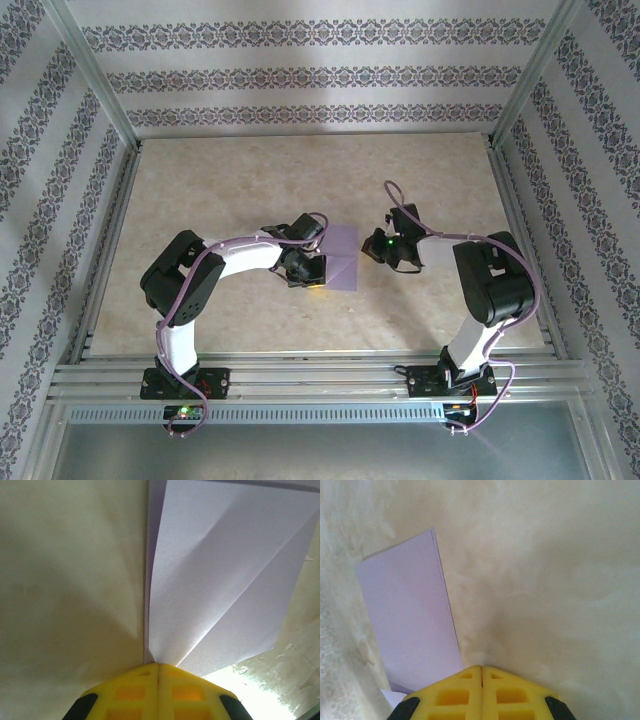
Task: Fold a paper plane with a square sheet of paper (pick it up from the middle)
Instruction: Fold the triangle a second time at the center of the table.
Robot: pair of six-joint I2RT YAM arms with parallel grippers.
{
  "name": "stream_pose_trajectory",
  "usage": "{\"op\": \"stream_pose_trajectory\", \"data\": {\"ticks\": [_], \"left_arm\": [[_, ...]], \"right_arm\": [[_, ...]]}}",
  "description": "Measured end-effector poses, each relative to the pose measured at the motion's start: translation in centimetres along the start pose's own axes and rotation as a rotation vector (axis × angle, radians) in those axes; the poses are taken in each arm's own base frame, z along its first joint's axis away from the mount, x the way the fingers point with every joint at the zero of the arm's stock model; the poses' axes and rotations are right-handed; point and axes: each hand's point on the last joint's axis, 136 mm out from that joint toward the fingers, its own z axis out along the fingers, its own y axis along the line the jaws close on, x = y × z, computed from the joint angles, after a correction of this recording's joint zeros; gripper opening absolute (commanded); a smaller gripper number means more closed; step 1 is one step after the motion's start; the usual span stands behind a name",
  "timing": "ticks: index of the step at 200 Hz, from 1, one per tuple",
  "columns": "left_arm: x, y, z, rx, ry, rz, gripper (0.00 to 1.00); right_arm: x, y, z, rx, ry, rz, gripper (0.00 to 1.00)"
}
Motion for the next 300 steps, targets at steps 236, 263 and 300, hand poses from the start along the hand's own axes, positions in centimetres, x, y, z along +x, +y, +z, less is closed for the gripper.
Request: {"op": "stream_pose_trajectory", "data": {"ticks": [236, 263, 300], "left_arm": [[0.0, 0.0, 0.0, -0.003, 0.023, 0.012, 0.0], [-0.1, -0.3, -0.3, -0.011, 0.031, 0.026, 0.08], [-1.3, -2.4, -2.4, 0.022, -0.009, 0.061, 0.2]], "right_arm": [[1.4, -0.3, -0.2, -0.106, 0.022, 0.013, 0.0], [0.2, 0.1, -2.2, -0.078, -0.047, -0.002, 0.0], [-0.4, 3.1, -5.3, -0.127, -0.126, -0.058, 0.04]]}}
